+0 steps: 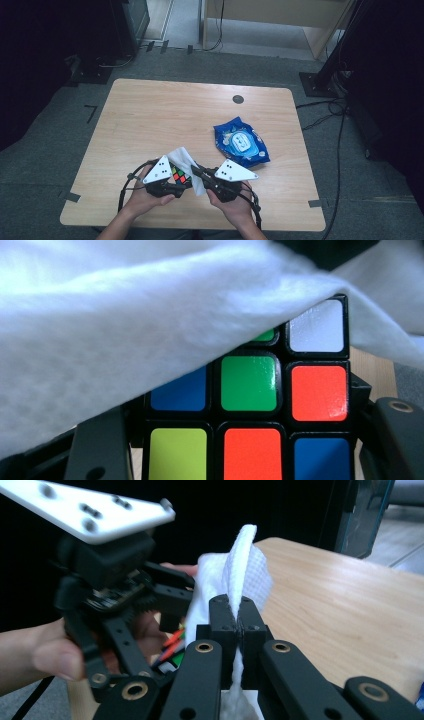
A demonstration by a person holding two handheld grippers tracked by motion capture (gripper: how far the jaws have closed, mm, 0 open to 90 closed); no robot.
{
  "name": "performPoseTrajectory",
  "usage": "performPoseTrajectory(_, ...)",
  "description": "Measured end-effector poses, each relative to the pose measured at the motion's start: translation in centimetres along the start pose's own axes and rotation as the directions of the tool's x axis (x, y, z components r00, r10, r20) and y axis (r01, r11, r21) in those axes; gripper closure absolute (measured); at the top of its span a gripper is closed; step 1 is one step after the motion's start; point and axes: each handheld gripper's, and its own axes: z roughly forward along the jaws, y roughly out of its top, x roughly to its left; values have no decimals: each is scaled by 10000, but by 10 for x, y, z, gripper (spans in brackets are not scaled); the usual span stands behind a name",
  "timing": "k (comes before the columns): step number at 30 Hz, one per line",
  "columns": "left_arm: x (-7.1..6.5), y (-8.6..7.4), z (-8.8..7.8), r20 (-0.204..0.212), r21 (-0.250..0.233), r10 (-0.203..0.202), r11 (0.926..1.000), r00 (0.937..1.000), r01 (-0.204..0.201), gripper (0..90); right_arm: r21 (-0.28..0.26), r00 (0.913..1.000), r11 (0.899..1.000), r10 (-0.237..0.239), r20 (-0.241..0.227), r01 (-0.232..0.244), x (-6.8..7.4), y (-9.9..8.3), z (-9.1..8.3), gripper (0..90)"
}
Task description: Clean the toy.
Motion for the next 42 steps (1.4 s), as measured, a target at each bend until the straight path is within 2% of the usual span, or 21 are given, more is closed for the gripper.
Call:
performPoseTrajectory(6, 2, 2, -5, 76, -229, -133, 9996, 9999, 135, 338, 177, 9975, 9989, 433, 552, -443, -12, -13, 6, 897)
performPoseTrajectory(10, 1, 7, -10, 167, -544, -78, 9985, 9998, 87, 338, 999, 9925, 9920, 670, 1021, -773, -25, -28, 15, 898)
performPoseTrajectory(12, 2, 8, -12, 92, -540, -54, 9985, 9999, 59, 338, 1279, 9892, 9880, 704, 1284, -869, -31, -35, 18, 897)
performPoseTrajectory(15, 5, 5, -12, -29, -410, -89, 9991, 10000, 88, 338, 1081, 9847, 9878, 963, 1450, -1125, -35, -34, 15, 898)
performPoseTrajectory(17, 7, 3, -10, -209, -261, -143, 9996, 9997, 138, 339, 761, 9862, 9923, 865, 1414, -979, -33, -27, 9, 898)
performPoseTrajectory(21, 7, 0, -4, -500, 219, -96, 9997, 9987, 107, 338, -24, 9943, 9987, 508, 937, -508, -20, -9, -3, 897)
performPoseTrajectory(25, 5, -2, 2, -559, 522, -26, 9986, 9984, 56, 339, -745, 9999, 9972, 37, 123, -28, 0, 6, -11, 896)
performPoseTrajectory(29, 1, 0, 2, -375, 358, 9, 9994, 9993, 4, 339, -524, 9997, 9984, -199, -114, 193, 10, 5, -6, 895)
performPoseTrajectory(31, 0, 2, 1, -336, 306, 48, 9995, 9994, -38, 338, -409, 9999, 9991, -101, -118, 96, 9, -1, -1, 894)
performPoseTrajectory(34, 1, 1, 0, -282, 236, 30, 9997, 9996, -24, 338, -619, 9993, 9978, 219, -314, -238, 5, -5, 0, 894)
performPoseTrajectory(38, 1, 2, -2, -222, 72, -15, 10000, 9998, 17, 338, -791, 9997, 9967, 160, -171, -173, 5, -6, -1, 894)
performPoseTrajectory(42, 2, 3, -5, -166, -98, -87, 9999, 9998, 85, 339, -710, 9990, 9965, 424, -167, -435, 1, -8, -1, 894)
